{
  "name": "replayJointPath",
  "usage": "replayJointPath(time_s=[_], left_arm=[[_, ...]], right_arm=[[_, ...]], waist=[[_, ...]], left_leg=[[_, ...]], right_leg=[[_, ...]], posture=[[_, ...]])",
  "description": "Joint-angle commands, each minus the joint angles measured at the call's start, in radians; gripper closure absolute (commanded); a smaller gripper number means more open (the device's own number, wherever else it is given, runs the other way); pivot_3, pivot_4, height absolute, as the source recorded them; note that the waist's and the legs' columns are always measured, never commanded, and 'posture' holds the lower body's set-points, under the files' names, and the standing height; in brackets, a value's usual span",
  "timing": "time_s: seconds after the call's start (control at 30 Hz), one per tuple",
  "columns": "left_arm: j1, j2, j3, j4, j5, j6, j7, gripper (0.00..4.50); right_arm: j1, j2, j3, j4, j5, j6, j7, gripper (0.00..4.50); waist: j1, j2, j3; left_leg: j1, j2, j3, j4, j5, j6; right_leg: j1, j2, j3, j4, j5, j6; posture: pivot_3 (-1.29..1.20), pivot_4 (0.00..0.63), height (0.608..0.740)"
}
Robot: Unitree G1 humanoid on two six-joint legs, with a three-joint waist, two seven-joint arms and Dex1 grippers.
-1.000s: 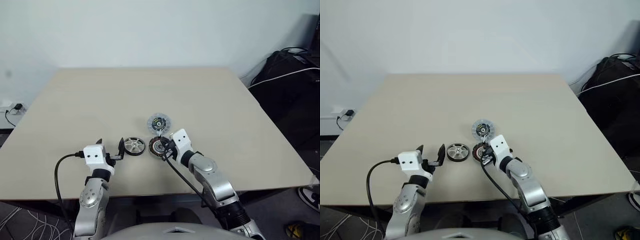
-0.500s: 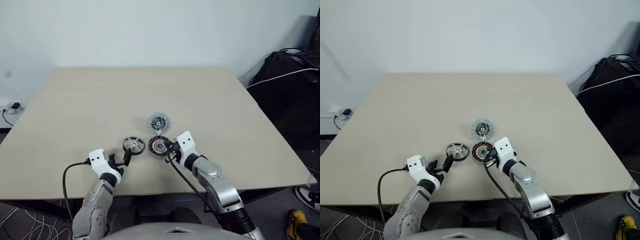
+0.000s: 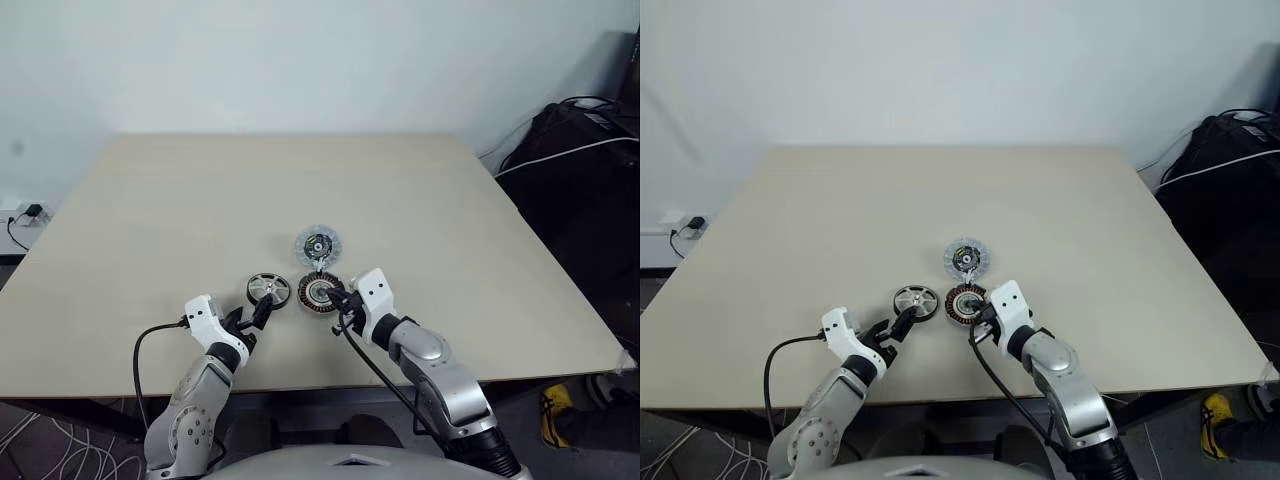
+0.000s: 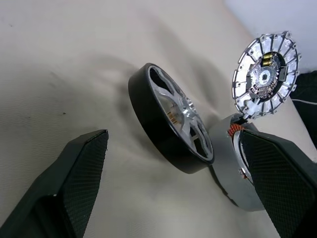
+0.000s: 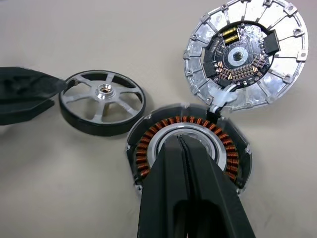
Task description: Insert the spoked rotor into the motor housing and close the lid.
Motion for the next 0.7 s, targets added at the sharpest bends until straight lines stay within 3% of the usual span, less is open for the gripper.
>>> replayJointPath(time_s=[0.03, 0.13, 0.23, 0.53, 0.6, 0.7], left_arm=[[-0.031, -0.038, 0.019, 0.000, -0.046, 0.006, 0.006, 0.00], [-0.041, -0.041, 0.028, 0.018, -0.078, 0.013, 0.002, 0.00], [-0.052, -0.046, 0.035, 0.039, -0.110, 0.020, 0.004, 0.56], [-0.081, -0.054, 0.046, 0.113, -0.166, 0.026, 0.013, 3.55], [-0.083, -0.058, 0.047, 0.120, -0.180, 0.020, 0.016, 3.95], [-0.087, -0.064, 0.050, 0.130, -0.198, 0.008, 0.017, 4.05]], right_arm=[[0.003, -0.009, -0.014, -0.058, 0.019, -0.010, 0.007, 4.48], [0.012, -0.014, -0.017, -0.067, 0.024, -0.009, 0.009, 4.48], [0.028, -0.029, -0.017, -0.085, 0.042, -0.002, 0.028, 4.50], [0.054, -0.069, -0.021, -0.117, 0.068, 0.007, 0.045, 4.50], [0.058, -0.070, -0.021, -0.122, 0.070, 0.008, 0.041, 4.50], [0.060, -0.072, -0.022, -0.128, 0.073, 0.010, 0.037, 4.50]], waist=[[0.000, 0.000, 0.000], [0.000, 0.000, 0.000], [0.001, 0.000, 0.000], [0.001, -0.001, 0.000], [0.001, -0.001, -0.001], [0.001, -0.001, -0.002]], left_leg=[[0.000, 0.000, 0.000, 0.000, 0.000, 0.000], [0.000, 0.000, 0.000, 0.000, 0.000, 0.000], [0.000, 0.000, 0.000, 0.000, 0.000, 0.000], [0.000, 0.000, 0.000, 0.000, 0.000, 0.000], [0.000, 0.000, 0.000, 0.000, 0.000, 0.000], [0.001, 0.000, 0.000, 0.000, 0.000, 0.000]], right_leg=[[0.000, 0.000, 0.000, 0.000, 0.000, 0.000], [0.000, 0.000, 0.000, 0.000, 0.000, 0.000], [0.000, 0.000, 0.000, 0.000, 0.000, 0.000], [0.000, 0.000, 0.000, 0.000, 0.000, 0.000], [0.001, 0.000, 0.000, 0.000, 0.000, 0.000], [0.001, -0.001, 0.000, 0.000, 0.000, 0.000]], posture=[[0.00, 0.000, 0.740], [0.00, 0.000, 0.740], [0.00, 0.000, 0.740], [0.00, 0.000, 0.740], [0.00, 0.000, 0.740], [0.00, 0.000, 0.740]])
